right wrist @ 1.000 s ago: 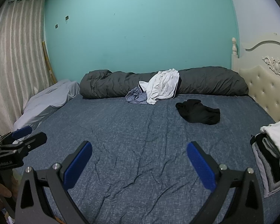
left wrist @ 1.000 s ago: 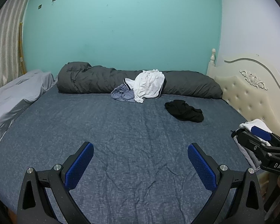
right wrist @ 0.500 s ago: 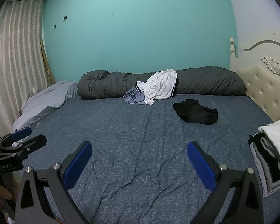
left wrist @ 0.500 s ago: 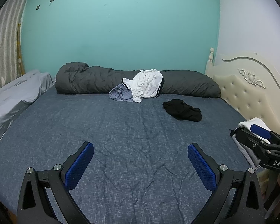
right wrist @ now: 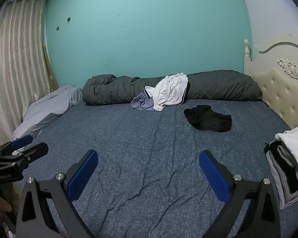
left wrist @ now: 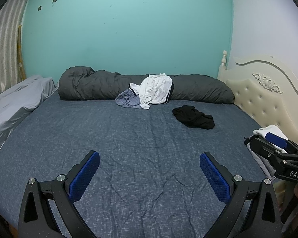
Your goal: Fold clothes
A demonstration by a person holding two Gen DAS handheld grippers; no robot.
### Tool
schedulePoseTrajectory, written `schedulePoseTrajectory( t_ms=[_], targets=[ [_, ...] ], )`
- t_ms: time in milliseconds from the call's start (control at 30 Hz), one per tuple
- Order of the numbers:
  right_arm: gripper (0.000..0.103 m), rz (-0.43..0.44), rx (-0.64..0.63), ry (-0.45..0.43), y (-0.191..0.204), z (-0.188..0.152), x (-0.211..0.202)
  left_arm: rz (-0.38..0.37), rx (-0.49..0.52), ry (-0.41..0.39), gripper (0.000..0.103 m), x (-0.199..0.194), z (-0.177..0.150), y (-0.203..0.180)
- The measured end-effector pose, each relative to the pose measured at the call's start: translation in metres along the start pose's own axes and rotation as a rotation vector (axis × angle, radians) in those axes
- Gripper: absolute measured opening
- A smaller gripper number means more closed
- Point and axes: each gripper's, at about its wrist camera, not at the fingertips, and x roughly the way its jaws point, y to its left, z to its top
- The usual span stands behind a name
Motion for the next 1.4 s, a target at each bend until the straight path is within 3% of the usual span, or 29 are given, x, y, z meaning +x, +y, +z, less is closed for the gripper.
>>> schedulePoseTrajectory(
  t_ms=[867,1033,1200,1400],
  targets=[
    [0.102,-0.026,0.014,0.012,-0.011,-0.002,0.015,0.001,-0.024,0.0,0.103,0.018,0.009,0.0],
    [0.102,-0.036,0.043,0.052,-0.028,-0.009,0.041,0.002,-0.054,0.041,0.103,0.057,0.004,0.012],
    [0.102,-0.046,0.069,0.112,-0.049,-0.019,0.094,0.019,-0.076,0.072,0.103,0.116,0.003,0.022],
    [0.102,-0.027,0.078,0.165,-0.074,-0.024,0.18,0.038,-0.052,0.089,0.103,0.219,0.015,0.034]
  ],
)
